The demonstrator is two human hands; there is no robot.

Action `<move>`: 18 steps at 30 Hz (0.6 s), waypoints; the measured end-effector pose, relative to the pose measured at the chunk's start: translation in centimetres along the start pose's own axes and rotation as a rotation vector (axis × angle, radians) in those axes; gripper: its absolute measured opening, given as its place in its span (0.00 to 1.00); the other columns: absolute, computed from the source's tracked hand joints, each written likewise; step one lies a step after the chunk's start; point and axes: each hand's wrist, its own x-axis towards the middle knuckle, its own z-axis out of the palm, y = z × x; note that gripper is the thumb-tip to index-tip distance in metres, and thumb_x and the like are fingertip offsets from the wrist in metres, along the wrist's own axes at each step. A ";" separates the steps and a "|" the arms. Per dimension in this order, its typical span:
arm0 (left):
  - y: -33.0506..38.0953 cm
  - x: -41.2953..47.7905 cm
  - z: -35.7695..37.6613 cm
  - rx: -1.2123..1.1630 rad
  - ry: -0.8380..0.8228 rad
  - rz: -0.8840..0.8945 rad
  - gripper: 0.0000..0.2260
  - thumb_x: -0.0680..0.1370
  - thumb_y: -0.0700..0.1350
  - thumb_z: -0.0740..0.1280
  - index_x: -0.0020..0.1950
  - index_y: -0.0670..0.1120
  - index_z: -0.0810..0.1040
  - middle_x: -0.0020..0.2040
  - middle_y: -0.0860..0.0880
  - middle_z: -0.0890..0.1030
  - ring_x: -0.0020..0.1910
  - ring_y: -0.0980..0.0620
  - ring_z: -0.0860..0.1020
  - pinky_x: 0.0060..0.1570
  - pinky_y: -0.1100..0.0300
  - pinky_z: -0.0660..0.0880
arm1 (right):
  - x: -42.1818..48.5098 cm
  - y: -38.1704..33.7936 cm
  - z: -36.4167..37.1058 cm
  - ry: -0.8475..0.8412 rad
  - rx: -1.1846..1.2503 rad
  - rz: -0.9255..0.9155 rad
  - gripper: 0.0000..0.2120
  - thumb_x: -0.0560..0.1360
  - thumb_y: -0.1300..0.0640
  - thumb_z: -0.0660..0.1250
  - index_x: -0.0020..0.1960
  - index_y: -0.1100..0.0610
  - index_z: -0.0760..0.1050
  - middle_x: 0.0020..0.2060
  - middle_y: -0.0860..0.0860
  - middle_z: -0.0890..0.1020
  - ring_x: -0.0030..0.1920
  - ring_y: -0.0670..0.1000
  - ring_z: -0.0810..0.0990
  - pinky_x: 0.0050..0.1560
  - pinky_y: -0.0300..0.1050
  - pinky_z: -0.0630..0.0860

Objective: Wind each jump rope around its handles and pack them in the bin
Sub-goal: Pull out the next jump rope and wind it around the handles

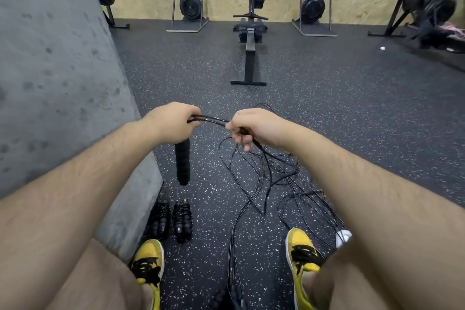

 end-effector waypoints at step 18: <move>3.3 -0.1 -0.5 -0.616 -0.136 0.025 0.14 0.82 0.50 0.66 0.39 0.46 0.77 0.30 0.52 0.73 0.24 0.57 0.67 0.29 0.61 0.63 | 0.4 -0.2 -0.1 0.156 -0.073 0.101 0.11 0.74 0.55 0.70 0.35 0.57 0.74 0.29 0.52 0.76 0.26 0.51 0.73 0.42 0.53 0.80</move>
